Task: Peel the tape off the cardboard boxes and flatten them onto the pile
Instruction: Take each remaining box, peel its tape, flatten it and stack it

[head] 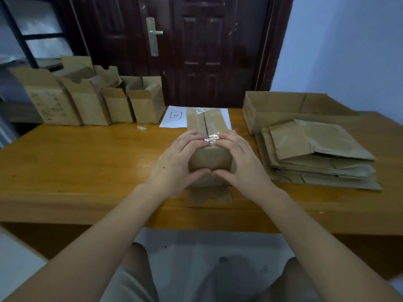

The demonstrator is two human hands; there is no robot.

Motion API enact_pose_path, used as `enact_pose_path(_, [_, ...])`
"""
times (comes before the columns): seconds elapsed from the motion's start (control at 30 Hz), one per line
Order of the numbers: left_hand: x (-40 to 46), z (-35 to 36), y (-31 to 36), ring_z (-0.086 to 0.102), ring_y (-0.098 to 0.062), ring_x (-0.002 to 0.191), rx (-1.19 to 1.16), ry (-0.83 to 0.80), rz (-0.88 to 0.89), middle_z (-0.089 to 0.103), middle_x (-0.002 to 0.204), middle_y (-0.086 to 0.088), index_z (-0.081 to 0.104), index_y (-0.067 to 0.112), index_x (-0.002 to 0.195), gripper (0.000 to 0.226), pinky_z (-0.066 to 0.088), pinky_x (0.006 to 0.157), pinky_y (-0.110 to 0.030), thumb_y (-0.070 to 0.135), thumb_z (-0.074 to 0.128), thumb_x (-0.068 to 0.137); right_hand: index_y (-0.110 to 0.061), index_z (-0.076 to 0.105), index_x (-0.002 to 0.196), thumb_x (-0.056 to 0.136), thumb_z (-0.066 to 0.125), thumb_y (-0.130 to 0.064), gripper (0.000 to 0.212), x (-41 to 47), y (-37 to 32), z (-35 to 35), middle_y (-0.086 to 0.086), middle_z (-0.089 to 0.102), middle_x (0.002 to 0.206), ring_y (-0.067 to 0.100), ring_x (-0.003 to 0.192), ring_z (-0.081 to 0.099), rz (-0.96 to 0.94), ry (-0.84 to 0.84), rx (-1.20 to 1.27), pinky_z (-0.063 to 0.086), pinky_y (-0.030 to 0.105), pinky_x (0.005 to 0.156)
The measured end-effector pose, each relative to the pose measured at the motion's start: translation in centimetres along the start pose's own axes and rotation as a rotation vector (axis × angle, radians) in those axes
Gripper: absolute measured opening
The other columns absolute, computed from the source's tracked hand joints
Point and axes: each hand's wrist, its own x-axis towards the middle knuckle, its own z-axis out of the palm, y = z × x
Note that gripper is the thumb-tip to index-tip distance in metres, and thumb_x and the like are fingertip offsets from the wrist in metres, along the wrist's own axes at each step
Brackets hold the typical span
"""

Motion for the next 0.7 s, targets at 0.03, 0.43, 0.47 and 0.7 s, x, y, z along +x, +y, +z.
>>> enact_pose_path(0.03, [0.02,0.00,0.01,0.030,-0.009,0.149,0.001,0.004,-0.007,0.050,0.148,0.003,0.056,0.018,0.139,0.062,0.023,0.119,-0.020,0.047,0.073,0.086,-0.019,0.046,0.146,0.080,0.085,-0.032,0.078,-0.03,0.01,-0.05,-0.001,0.038,0.156,0.016,0.152,0.023,0.001,-0.012,-0.007,0.022,0.038,0.123])
enact_pose_path(0.43, [0.01,0.30,0.11,0.037,-0.016,0.147,-0.010,0.038,0.003,0.055,0.144,-0.001,0.060,0.015,0.134,0.053,0.030,0.118,-0.028,0.041,0.073,0.090,-0.016,0.055,0.140,0.087,0.079,-0.027,0.059,0.04,0.03,0.23,0.000,0.047,0.151,0.017,0.150,0.029,0.006,0.060,0.036,0.025,0.037,0.122])
enact_pose_path(0.47, [0.03,0.29,0.11,0.037,-0.016,0.147,-0.007,0.038,0.003,0.055,0.143,-0.001,0.060,0.015,0.134,0.053,0.031,0.118,-0.029,0.041,0.073,0.090,-0.017,0.055,0.140,0.088,0.078,-0.026,0.058,0.06,0.05,0.26,0.000,0.047,0.151,0.016,0.150,0.029,0.007,0.063,0.039,0.025,0.037,0.122])
enact_pose_path(0.7, [0.04,0.38,0.08,0.038,-0.016,0.146,0.034,0.029,0.011,0.056,0.142,-0.002,0.060,0.014,0.134,0.052,0.029,0.118,-0.028,0.042,0.072,0.091,-0.017,0.057,0.138,0.089,0.077,-0.028,0.055,0.16,0.25,0.26,0.000,0.050,0.149,0.018,0.149,0.032,-0.008,0.068,0.030,0.027,0.036,0.121])
